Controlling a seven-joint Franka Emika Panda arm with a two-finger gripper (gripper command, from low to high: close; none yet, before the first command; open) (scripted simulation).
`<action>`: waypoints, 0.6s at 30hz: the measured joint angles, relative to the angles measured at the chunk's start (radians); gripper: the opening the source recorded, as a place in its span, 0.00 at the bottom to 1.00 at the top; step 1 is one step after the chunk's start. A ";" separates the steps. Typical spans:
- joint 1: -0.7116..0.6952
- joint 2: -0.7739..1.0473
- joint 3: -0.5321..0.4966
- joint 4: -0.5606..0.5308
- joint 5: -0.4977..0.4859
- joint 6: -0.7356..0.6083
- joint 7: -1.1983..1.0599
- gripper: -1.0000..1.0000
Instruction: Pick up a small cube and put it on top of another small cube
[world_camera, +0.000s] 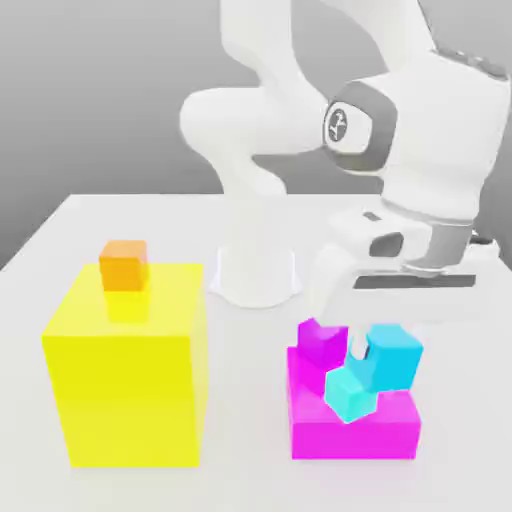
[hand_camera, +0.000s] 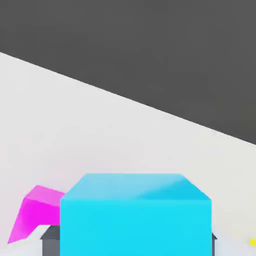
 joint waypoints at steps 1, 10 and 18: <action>0.005 -0.037 -0.007 -0.028 0.018 -0.009 -0.033 0.00; 0.129 -0.366 -0.137 -0.280 0.202 -0.089 -0.351 0.00; 0.192 -0.297 -0.190 -0.413 0.290 0.092 -0.445 0.00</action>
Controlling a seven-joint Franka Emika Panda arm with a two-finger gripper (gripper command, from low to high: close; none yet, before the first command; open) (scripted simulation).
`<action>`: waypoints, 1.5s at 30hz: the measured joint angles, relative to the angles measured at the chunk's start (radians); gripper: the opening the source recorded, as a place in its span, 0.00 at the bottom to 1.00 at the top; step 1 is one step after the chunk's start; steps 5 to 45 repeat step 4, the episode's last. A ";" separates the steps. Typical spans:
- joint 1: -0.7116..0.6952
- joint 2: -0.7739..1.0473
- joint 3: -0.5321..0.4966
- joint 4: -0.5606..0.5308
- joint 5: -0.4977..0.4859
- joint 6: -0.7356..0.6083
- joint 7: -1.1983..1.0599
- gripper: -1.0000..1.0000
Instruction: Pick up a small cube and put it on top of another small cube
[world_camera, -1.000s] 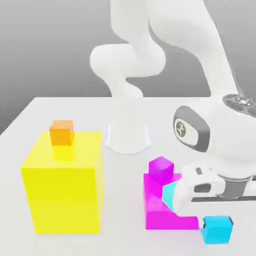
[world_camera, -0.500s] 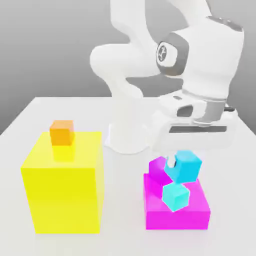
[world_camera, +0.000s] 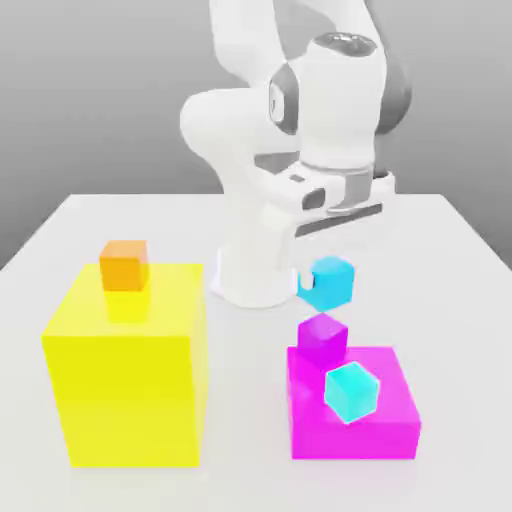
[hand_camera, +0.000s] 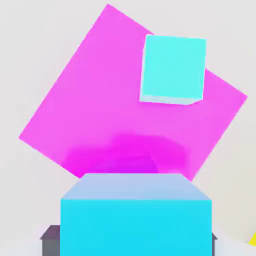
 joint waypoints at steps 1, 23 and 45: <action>-0.003 0.035 0.005 -0.008 0.002 0.043 -0.001 0.00; -0.004 0.061 0.006 -0.014 0.003 0.074 -0.001 1.00; -0.004 0.061 0.006 -0.014 0.003 0.074 -0.001 1.00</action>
